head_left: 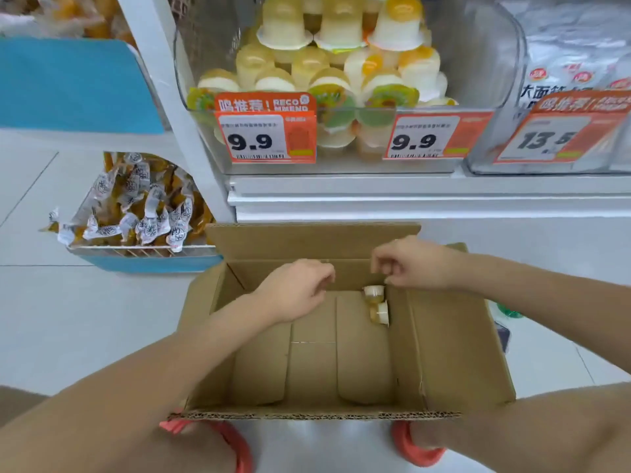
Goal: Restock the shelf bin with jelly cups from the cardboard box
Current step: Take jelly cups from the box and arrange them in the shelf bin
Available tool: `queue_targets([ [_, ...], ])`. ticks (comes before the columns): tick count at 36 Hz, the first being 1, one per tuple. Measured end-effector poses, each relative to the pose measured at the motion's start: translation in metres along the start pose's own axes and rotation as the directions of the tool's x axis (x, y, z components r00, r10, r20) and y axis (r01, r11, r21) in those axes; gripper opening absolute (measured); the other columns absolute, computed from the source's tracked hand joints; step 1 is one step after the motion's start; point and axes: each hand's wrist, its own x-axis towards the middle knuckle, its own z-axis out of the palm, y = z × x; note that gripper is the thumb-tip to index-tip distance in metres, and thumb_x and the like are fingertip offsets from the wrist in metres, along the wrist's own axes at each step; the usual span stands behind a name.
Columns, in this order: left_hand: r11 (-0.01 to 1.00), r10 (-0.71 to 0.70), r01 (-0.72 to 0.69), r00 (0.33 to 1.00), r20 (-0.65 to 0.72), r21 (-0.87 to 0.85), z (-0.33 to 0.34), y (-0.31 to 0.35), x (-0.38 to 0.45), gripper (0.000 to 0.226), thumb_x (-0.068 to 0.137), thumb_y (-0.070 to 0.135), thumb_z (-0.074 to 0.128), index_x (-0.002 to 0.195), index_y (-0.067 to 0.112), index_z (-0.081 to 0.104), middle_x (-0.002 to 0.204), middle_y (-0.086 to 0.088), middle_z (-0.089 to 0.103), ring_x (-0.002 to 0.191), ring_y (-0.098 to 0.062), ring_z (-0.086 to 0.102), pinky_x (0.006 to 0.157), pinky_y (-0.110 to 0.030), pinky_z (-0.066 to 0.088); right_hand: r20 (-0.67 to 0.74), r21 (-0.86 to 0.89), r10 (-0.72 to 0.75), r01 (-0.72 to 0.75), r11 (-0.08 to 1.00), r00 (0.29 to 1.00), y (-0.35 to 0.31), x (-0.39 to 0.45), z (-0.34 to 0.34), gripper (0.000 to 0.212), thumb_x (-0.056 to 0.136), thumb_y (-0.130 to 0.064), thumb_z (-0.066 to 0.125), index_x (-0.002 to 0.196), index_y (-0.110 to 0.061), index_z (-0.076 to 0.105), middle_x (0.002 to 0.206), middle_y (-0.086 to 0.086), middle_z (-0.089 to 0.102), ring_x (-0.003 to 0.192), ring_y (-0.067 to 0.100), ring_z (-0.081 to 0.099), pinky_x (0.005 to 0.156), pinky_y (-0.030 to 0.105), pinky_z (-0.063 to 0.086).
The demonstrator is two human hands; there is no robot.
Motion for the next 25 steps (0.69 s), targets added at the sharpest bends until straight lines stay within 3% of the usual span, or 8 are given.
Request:
queue_targets([
  [2,0.995,-0.083,0.089,0.987,0.140,-0.036,0.030,-0.007,0.017,0.027,0.088,0.015,0.050,0.115,0.017,0.053,0.111,0.000,0.058,0.103,-0.018,0.054,0.078,-0.030,0.045,0.209,-0.165,0.063,-0.029,0.986,0.976,0.015,0.013,0.027,0.029,0.088,-0.009,0.056,0.117,-0.013,0.054,0.107,0.003,0.058,0.092,0.014,0.051,0.079,0.024,0.040],
  [4,0.986,-0.135,0.155,0.957,0.256,-0.059,0.061,-0.011,0.035,0.032,0.088,0.011,0.051,0.120,0.013,0.052,0.117,-0.007,0.057,0.108,-0.023,0.053,0.084,-0.030,0.045,0.321,-0.271,0.109,-0.019,0.962,0.941,0.028,0.027,0.049,0.041,0.090,-0.005,0.054,0.129,-0.015,0.048,0.121,0.005,0.053,0.108,0.020,0.050,0.087,0.029,0.042],
  [10,0.943,-0.226,0.315,0.842,0.490,-0.107,0.145,-0.012,0.079,0.041,0.090,0.015,0.058,0.128,0.005,0.049,0.121,-0.013,0.056,0.110,-0.028,0.055,0.085,-0.033,0.046,0.351,-0.391,0.164,-0.014,0.920,0.922,0.061,0.078,0.088,0.050,0.092,0.002,0.044,0.138,-0.018,0.041,0.129,0.007,0.049,0.116,0.025,0.051,0.090,0.032,0.045],
  [14,0.860,-0.359,0.469,0.836,0.416,-0.201,0.181,0.008,0.110,0.062,0.087,0.041,0.062,0.131,0.003,0.041,0.125,-0.017,0.054,0.113,-0.033,0.054,0.089,-0.036,0.046,0.327,-0.448,0.266,-0.099,0.889,0.907,0.076,0.106,0.107,0.046,0.092,-0.002,0.050,0.135,-0.016,0.042,0.131,0.006,0.050,0.119,0.025,0.051,0.083,0.032,0.043],
  [17,0.709,-0.470,0.601,0.793,0.387,-0.370,0.205,0.024,0.126,0.072,0.081,0.041,0.068,0.134,0.008,0.034,0.126,-0.015,0.051,0.112,-0.033,0.054,0.085,-0.037,0.047,0.304,-0.451,0.324,-0.164,0.877,0.896,0.081,0.120,0.122,0.037,0.093,-0.006,0.051,0.129,-0.013,0.046,0.130,0.006,0.052,0.120,0.025,0.051,0.091,0.035,0.045],
  [19,0.651,-0.492,0.628,0.777,0.393,-0.426,0.218,0.030,0.133,0.065,0.084,0.039,0.063,0.135,0.010,0.034,0.125,-0.014,0.051,0.110,-0.033,0.055,0.082,-0.036,0.048,0.305,-0.429,0.341,-0.192,0.883,0.889,0.081,0.126,0.131,0.032,0.093,-0.008,0.050,0.125,-0.013,0.051,0.130,0.007,0.054,0.119,0.025,0.052,0.094,0.034,0.045],
  [22,0.684,-0.500,0.597,0.802,0.326,-0.419,0.228,0.032,0.137,0.055,0.087,0.037,0.057,0.133,0.012,0.040,0.129,-0.014,0.047,0.112,-0.033,0.053,0.087,-0.038,0.045,0.246,-0.381,0.336,-0.228,0.896,0.909,0.080,0.130,0.134,0.027,0.090,-0.004,0.054,0.116,-0.010,0.059,0.122,0.008,0.060,0.112,0.025,0.058,0.087,0.034,0.048],
  [25,0.585,-0.538,0.625,0.776,0.329,-0.517,0.236,0.034,0.139,0.049,0.087,0.036,0.053,0.128,0.010,0.045,0.128,-0.014,0.047,0.107,-0.031,0.054,0.085,-0.035,0.045,0.159,-0.384,0.318,-0.238,0.892,0.935,0.080,0.130,0.136,0.023,0.088,0.000,0.054,0.108,-0.009,0.062,0.114,0.008,0.063,0.105,0.025,0.061,0.078,0.033,0.049],
])
